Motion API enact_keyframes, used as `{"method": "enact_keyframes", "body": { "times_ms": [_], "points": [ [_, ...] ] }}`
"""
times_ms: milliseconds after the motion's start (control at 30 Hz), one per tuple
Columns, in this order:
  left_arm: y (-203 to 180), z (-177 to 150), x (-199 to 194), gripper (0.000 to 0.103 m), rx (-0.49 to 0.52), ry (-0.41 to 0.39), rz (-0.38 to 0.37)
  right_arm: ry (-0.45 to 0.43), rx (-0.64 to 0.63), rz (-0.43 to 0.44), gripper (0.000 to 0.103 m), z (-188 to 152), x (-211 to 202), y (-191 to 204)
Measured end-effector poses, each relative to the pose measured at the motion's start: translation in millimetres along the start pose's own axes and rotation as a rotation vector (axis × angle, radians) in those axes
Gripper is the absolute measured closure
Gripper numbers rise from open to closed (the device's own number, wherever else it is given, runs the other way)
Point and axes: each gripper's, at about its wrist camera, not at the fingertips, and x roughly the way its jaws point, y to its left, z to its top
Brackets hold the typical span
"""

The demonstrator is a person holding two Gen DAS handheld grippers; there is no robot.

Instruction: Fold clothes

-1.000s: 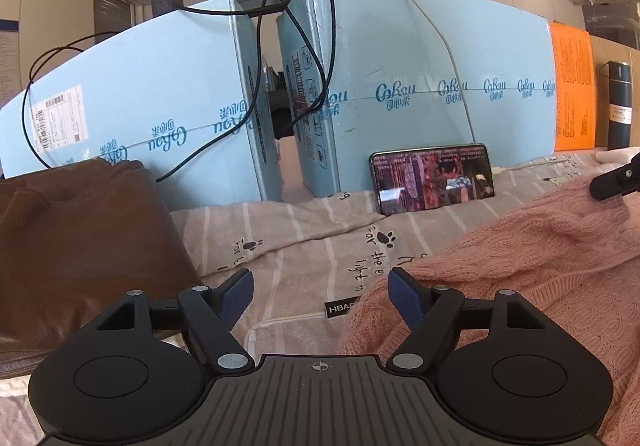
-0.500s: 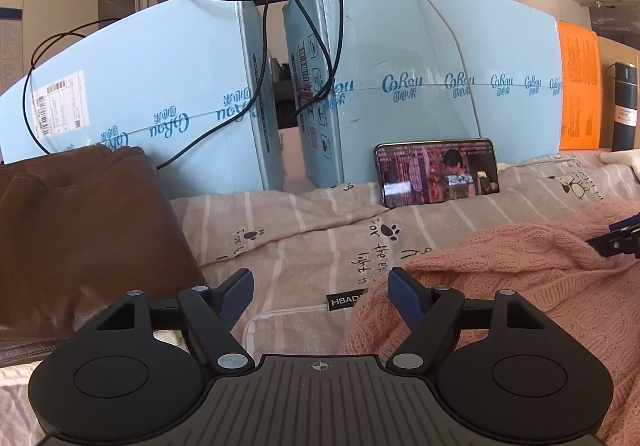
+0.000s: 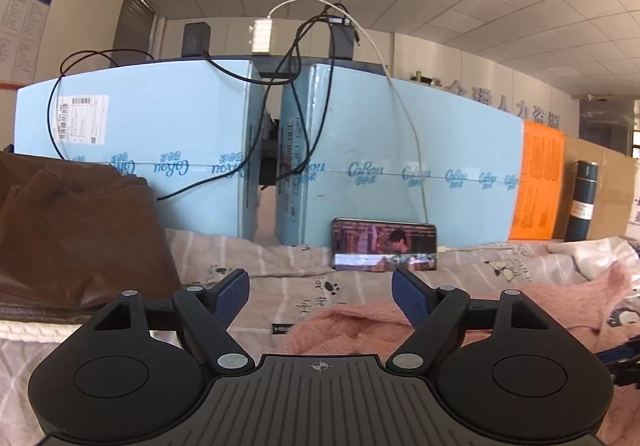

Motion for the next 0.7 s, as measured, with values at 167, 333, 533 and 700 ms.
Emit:
{"method": "enact_keyframes", "body": {
  "times_ms": [167, 333, 533, 700],
  "points": [
    [-24.4, -22.8, -39.1, 0.015, 0.039, 0.057, -0.056, -0.088, -0.002, 0.096, 0.087, -0.7, -23.0, 4.7],
    [-39.4, -31.5, -46.3, 0.011, 0.129, 0.125, -0.022, -0.182, 0.018, 0.140, 0.088, 4.2, -61.4, 7.9],
    [-54.7, -49.3, -34.6, 0.010, 0.278, 0.271, 0.040, -0.109, -0.114, -0.080, 0.051, -13.8, -45.8, 17.5],
    [-57.4, -48.9, -34.6, 0.007, 0.316, 0.272, 0.052, -0.048, -0.195, -0.222, 0.038, -26.9, -23.7, 14.4]
  ]
}}
